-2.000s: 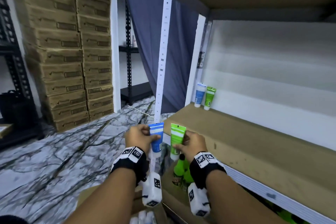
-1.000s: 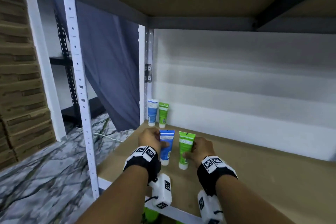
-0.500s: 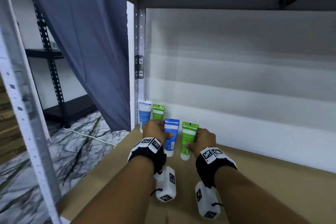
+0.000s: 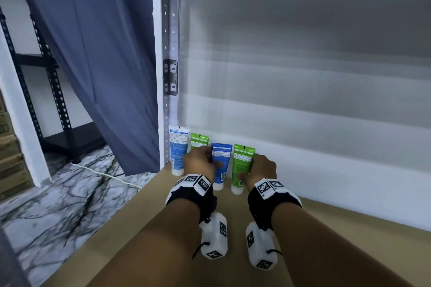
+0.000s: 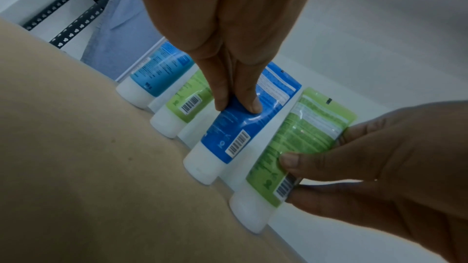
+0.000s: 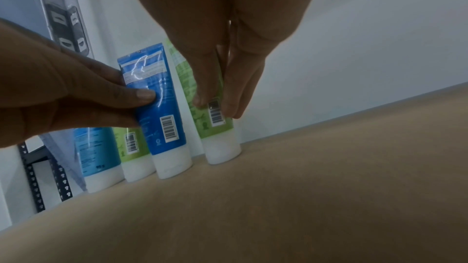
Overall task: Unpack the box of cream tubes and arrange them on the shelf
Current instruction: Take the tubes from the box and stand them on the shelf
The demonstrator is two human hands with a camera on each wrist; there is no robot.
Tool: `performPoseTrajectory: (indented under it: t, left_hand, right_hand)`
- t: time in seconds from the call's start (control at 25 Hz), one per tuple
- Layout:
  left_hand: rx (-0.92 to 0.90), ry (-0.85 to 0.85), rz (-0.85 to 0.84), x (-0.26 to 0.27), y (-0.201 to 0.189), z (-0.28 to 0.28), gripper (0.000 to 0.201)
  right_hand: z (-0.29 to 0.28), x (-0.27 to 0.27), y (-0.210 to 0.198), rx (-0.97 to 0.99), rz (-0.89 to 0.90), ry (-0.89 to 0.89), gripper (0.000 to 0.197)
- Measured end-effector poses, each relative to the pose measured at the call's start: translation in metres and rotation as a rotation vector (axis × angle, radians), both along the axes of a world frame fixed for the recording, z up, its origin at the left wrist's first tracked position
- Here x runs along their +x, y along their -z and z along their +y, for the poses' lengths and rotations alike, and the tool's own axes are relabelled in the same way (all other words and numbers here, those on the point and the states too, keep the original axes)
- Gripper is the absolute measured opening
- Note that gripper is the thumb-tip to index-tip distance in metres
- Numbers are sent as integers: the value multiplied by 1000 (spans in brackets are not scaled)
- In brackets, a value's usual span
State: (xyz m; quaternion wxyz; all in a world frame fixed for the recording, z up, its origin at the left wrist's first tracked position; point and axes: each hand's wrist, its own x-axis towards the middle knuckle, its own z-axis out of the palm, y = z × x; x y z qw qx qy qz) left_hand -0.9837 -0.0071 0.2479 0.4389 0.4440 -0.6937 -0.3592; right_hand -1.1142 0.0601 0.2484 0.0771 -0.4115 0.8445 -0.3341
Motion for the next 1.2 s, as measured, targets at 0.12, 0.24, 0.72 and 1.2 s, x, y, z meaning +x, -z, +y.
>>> performPoseTrajectory:
  t: [0.12,0.24,0.72,1.2]
  left_hand:
    - [8,5,7,-4,3,-1,34]
    - [-8,-2,-21,-6,7,-3,31]
    - [140,-57,-246,45,4,28,34]
    - [161,-218,-326,244,30,178,29]
  right_hand:
    - [-5,-2,2,-11,6,-7,33]
    - [-7,-1,4,-15,-2,4,38]
    - [40,43,-12,211,-66,26,38]
    - [130,235,8,61,-153,-308,11]
